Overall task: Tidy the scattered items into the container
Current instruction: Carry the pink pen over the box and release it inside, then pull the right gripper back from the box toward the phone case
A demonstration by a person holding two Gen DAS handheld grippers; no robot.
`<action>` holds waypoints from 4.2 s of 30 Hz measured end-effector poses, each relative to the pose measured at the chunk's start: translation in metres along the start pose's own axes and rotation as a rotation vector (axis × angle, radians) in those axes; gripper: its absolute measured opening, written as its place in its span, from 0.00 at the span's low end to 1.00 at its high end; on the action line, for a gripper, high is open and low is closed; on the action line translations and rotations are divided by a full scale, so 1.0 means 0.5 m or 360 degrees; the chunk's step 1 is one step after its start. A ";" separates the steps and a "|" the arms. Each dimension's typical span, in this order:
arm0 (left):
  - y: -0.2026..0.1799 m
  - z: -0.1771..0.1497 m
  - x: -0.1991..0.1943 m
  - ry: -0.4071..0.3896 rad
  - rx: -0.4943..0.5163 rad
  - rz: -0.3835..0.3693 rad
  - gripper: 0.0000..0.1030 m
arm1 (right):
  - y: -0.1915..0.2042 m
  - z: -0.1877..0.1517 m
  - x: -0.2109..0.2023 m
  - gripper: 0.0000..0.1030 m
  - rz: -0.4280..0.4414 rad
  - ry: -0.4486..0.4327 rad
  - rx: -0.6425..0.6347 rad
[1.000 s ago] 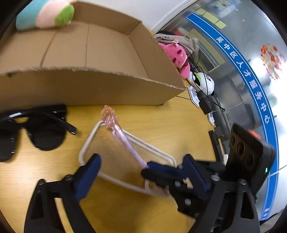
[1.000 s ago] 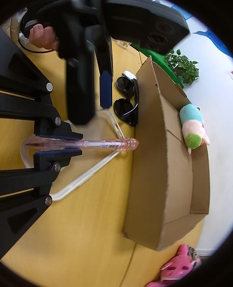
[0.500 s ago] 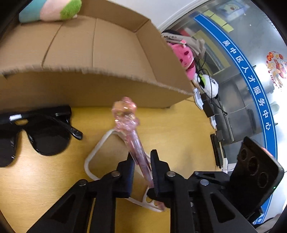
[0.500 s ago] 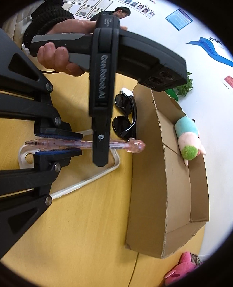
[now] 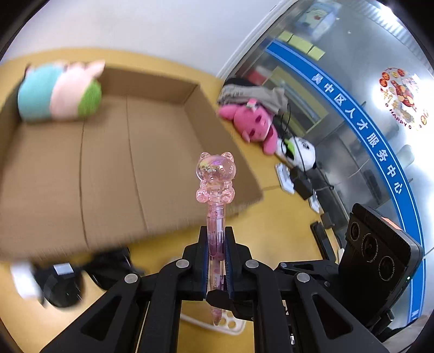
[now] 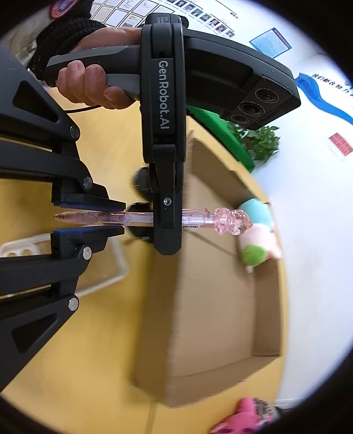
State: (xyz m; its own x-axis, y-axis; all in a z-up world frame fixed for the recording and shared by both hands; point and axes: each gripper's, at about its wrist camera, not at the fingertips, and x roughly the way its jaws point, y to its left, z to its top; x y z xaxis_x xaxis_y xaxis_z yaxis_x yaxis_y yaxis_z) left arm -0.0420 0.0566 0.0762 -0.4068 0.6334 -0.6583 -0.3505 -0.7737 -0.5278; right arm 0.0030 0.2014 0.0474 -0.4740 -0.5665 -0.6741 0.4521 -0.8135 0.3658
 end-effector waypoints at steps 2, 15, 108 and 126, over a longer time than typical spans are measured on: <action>-0.001 0.044 -0.018 -0.0048 0.0039 0.0019 0.10 | 0.008 0.035 -0.003 0.09 -0.0016 -0.0046 -0.0043; 0.062 0.332 0.000 -0.0079 0.0220 0.0111 0.09 | -0.045 0.305 0.063 0.09 0.0031 -0.0184 -0.0046; -0.131 -0.191 -0.205 -0.0696 0.0382 0.0753 1.00 | 0.104 0.006 -0.195 0.75 -0.0676 -0.0411 0.0016; -0.071 -0.204 -0.160 -0.0615 0.0304 0.0725 1.00 | 0.074 -0.018 -0.154 0.75 -0.0708 -0.0379 0.0032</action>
State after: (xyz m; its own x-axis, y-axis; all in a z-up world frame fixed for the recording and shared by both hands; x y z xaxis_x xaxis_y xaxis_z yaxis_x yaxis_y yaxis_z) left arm 0.0889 0.0318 0.0930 -0.8141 0.2281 -0.5340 -0.1999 -0.9735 -0.1111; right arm 0.0629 0.2162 0.1071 -0.7778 -0.1771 -0.6030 0.1540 -0.9839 0.0903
